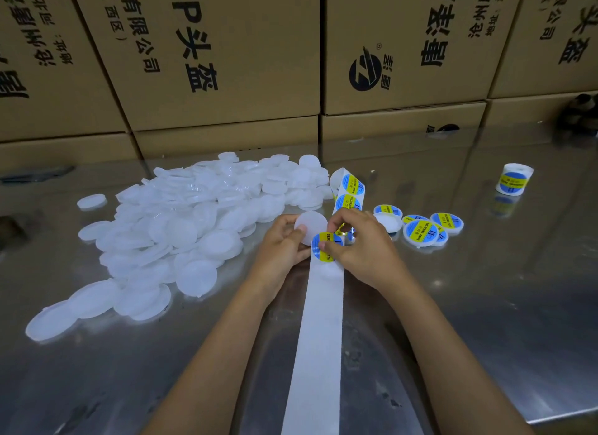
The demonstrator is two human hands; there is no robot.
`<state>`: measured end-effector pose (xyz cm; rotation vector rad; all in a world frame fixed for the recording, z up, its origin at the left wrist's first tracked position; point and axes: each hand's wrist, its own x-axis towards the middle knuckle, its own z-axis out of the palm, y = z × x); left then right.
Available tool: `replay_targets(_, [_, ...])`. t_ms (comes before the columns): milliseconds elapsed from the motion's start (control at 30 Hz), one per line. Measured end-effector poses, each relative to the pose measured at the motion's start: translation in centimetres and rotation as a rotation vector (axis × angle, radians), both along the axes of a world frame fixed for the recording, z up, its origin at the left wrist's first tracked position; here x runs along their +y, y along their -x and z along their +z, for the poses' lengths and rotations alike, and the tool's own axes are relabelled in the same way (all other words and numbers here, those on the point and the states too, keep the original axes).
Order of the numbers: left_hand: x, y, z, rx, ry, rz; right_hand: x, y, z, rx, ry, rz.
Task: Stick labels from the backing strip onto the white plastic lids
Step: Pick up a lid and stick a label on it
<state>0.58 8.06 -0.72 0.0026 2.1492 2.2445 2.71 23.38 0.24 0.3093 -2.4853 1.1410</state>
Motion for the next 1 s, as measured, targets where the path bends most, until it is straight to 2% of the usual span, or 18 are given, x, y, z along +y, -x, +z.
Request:
replay_targets(367, [0.4,-0.7,0.4,0.023,-0.037,-0.048,0.3,-0.4,1.9,-0.178,0.794,0.035])
replay_targets(500, [0.6,-0.9,0.6,0.006,-0.031,-0.043,0.7,-0.5,2.3,-0.214,0.971,0.008])
replay_targets(700, [0.3,-1.3,1.5,0.118,0.031,0.025,0.0,-0.4,2.3,-0.248,0.984,0.057])
replay_targets(800, [0.3,-1.7,1.8,0.132,-0.091,-0.081,-0.4,-0.5,2.1,-0.233,0.916,0.048])
replay_targets(1000, [0.5,-2.0,2.4,0.025,-0.313,-0.207,-0.4,-0.4,1.9,-0.176,0.861,0.025])
